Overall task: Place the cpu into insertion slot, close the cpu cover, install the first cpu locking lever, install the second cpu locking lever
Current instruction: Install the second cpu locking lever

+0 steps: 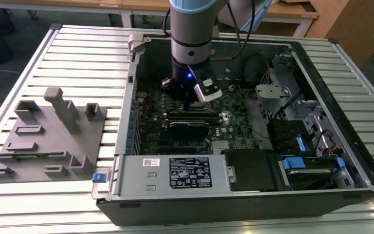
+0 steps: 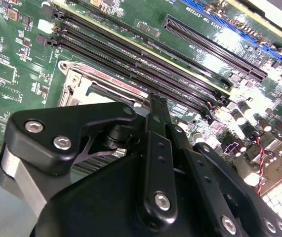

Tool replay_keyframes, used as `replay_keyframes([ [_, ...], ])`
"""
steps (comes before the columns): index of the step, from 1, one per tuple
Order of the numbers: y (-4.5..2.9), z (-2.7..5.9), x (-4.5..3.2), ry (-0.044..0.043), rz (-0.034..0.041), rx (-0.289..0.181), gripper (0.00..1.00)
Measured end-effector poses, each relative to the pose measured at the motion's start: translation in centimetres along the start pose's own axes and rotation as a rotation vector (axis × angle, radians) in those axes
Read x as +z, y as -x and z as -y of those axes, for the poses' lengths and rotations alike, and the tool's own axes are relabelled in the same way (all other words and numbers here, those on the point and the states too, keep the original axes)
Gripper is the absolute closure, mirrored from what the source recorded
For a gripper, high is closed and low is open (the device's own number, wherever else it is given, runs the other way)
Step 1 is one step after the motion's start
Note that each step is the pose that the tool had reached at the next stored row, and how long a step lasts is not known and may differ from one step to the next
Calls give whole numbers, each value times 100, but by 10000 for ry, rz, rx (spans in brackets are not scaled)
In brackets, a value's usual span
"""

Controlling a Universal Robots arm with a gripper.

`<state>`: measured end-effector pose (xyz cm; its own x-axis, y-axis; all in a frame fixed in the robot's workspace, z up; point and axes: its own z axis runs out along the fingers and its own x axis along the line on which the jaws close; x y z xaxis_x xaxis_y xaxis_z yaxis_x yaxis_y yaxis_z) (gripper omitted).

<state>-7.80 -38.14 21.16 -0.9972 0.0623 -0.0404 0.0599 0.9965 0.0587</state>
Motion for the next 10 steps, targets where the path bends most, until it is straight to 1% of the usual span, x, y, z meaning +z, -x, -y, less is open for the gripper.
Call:
replay_keyframes([
  [4, -1, 0, 12, 4, 2, 0, 89],
  [10, -6, 3, 49, 0, 1, 2, 89],
])
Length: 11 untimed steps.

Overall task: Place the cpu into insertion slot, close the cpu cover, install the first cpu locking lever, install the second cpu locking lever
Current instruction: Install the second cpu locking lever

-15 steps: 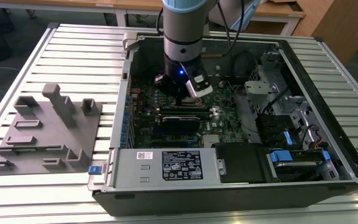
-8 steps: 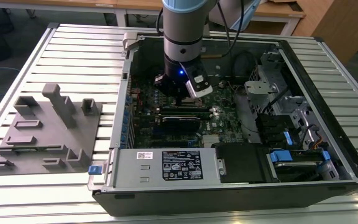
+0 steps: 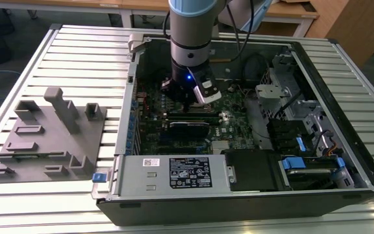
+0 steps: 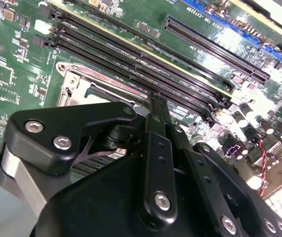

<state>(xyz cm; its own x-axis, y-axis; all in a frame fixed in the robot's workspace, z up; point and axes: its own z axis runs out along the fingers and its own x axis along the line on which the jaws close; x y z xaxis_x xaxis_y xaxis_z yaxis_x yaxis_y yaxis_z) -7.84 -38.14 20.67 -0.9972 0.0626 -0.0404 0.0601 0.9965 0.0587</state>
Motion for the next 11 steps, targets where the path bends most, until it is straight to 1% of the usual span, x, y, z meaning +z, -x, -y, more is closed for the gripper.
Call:
replay_keyframes([
  [5, -37, 3, 17, 1, -1, -1, 89],
  [10, -39, 4, 17, 5, -2, -1, 89],
  [11, -39, 5, 17, 56, -5, 1, 89],
])
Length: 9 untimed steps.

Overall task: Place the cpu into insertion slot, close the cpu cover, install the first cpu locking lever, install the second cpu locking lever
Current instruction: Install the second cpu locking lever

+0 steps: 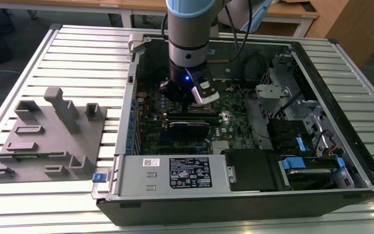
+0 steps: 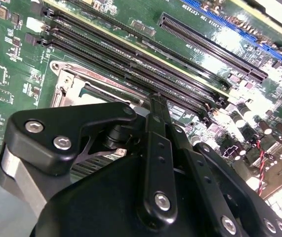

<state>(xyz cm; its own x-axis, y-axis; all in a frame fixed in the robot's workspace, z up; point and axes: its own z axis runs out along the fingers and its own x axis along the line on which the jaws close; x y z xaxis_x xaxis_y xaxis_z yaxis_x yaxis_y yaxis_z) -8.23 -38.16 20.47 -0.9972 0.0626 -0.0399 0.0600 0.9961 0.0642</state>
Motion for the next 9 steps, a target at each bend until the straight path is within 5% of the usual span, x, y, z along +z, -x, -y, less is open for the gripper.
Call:
replay_keyframes([
  [3, -3, 3, -1, 213, -11, 10, 89],
  [9, -31, 13, 0, 266, -14, 11, 89],
])
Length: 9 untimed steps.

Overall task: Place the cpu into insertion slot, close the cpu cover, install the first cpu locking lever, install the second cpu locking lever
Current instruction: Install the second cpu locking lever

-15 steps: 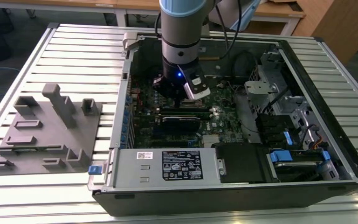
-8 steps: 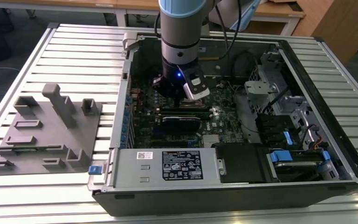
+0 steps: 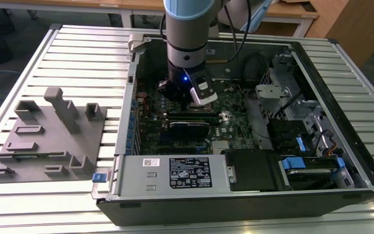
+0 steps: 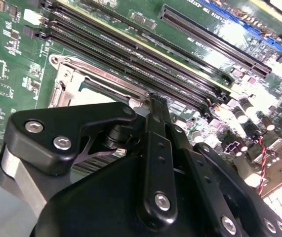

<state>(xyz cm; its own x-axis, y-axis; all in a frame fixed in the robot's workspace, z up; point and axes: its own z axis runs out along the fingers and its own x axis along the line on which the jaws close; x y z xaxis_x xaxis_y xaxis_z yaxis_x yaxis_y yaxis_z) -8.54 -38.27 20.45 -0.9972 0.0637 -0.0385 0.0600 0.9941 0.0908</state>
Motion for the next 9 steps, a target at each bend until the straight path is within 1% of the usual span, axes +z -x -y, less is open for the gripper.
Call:
replay_keyframes([
  [4, -38, 10, 5, 26, -2, 2, 89],
  [9, -54, 30, 20, 157, -10, 8, 89],
])
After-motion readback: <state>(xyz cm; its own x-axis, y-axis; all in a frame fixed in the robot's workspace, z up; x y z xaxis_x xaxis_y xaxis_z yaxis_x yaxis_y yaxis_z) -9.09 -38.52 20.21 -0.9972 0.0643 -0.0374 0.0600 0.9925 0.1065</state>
